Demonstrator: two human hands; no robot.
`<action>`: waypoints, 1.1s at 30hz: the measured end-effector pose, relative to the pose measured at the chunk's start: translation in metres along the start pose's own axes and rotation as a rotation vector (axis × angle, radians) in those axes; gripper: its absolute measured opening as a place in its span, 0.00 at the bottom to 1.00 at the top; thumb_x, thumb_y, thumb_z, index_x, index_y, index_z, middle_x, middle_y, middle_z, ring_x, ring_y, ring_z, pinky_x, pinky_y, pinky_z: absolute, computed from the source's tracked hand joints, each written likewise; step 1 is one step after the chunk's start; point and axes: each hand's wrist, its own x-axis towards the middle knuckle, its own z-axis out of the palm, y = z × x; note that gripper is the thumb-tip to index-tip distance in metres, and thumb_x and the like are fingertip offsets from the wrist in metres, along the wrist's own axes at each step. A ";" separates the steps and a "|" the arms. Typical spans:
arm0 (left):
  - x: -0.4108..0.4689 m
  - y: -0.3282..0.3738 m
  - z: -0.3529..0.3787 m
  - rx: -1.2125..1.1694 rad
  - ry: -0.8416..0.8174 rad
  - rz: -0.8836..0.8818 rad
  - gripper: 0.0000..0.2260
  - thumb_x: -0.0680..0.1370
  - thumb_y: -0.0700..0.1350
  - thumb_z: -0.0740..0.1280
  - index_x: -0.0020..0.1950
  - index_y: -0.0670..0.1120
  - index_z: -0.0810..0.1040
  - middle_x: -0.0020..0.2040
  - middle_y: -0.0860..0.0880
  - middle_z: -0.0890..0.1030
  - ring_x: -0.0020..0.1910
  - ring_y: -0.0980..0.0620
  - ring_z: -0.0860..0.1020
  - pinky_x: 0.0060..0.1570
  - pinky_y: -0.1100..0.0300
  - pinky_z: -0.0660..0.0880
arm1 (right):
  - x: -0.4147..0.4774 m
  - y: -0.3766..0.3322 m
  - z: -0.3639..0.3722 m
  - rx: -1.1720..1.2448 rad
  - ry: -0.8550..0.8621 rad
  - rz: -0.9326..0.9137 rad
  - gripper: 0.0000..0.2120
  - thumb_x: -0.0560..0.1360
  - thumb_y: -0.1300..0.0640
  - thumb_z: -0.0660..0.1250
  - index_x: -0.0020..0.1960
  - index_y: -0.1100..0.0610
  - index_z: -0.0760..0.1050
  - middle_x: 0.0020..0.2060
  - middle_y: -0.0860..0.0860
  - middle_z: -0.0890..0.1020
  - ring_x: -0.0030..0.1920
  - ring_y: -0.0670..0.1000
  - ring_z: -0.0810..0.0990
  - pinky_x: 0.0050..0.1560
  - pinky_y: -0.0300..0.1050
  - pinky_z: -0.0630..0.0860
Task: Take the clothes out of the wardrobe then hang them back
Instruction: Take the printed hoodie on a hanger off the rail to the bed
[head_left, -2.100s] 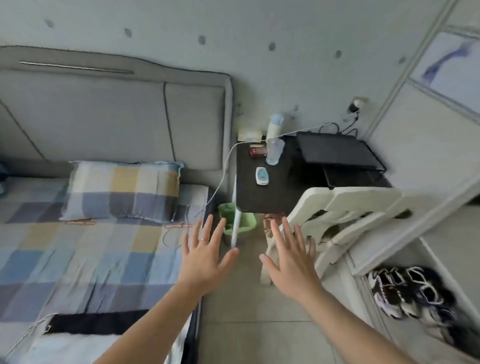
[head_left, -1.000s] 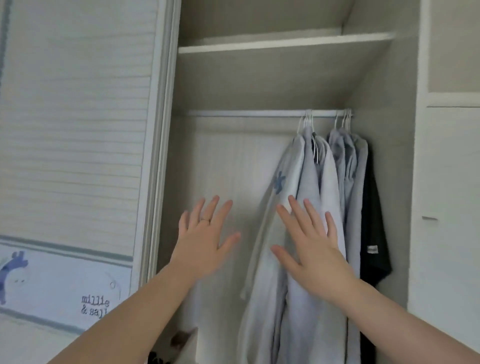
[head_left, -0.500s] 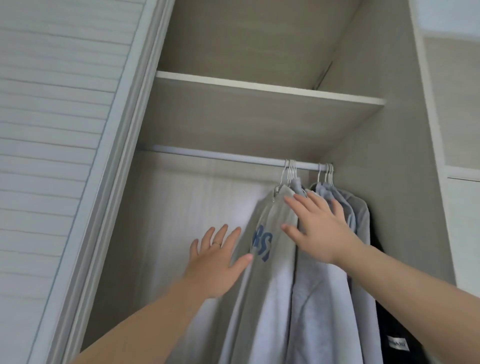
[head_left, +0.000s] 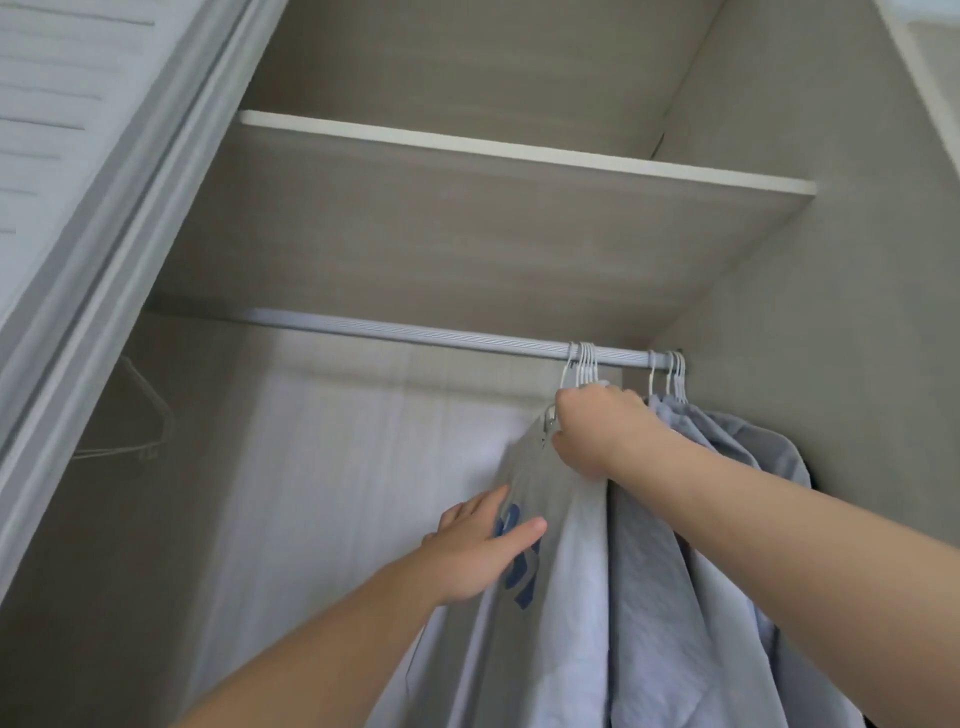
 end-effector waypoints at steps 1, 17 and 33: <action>0.008 -0.002 0.001 -0.058 -0.013 0.005 0.38 0.75 0.74 0.53 0.81 0.61 0.47 0.82 0.59 0.51 0.80 0.54 0.47 0.78 0.46 0.50 | 0.004 0.000 0.000 0.035 -0.021 0.004 0.09 0.78 0.61 0.58 0.56 0.59 0.72 0.58 0.60 0.76 0.55 0.61 0.76 0.49 0.48 0.69; 0.075 0.005 0.033 -0.536 -0.119 0.131 0.38 0.76 0.73 0.56 0.82 0.58 0.52 0.81 0.56 0.55 0.80 0.52 0.56 0.74 0.55 0.53 | 0.064 -0.015 -0.008 0.235 -0.271 0.377 0.17 0.82 0.56 0.57 0.64 0.65 0.75 0.58 0.57 0.81 0.46 0.56 0.81 0.39 0.41 0.77; 0.076 -0.015 0.041 -0.276 -0.004 0.198 0.40 0.73 0.75 0.55 0.80 0.64 0.44 0.82 0.57 0.46 0.81 0.49 0.46 0.78 0.46 0.47 | 0.065 -0.016 0.042 0.036 0.134 0.323 0.09 0.73 0.66 0.58 0.51 0.59 0.73 0.53 0.59 0.79 0.55 0.62 0.78 0.44 0.50 0.69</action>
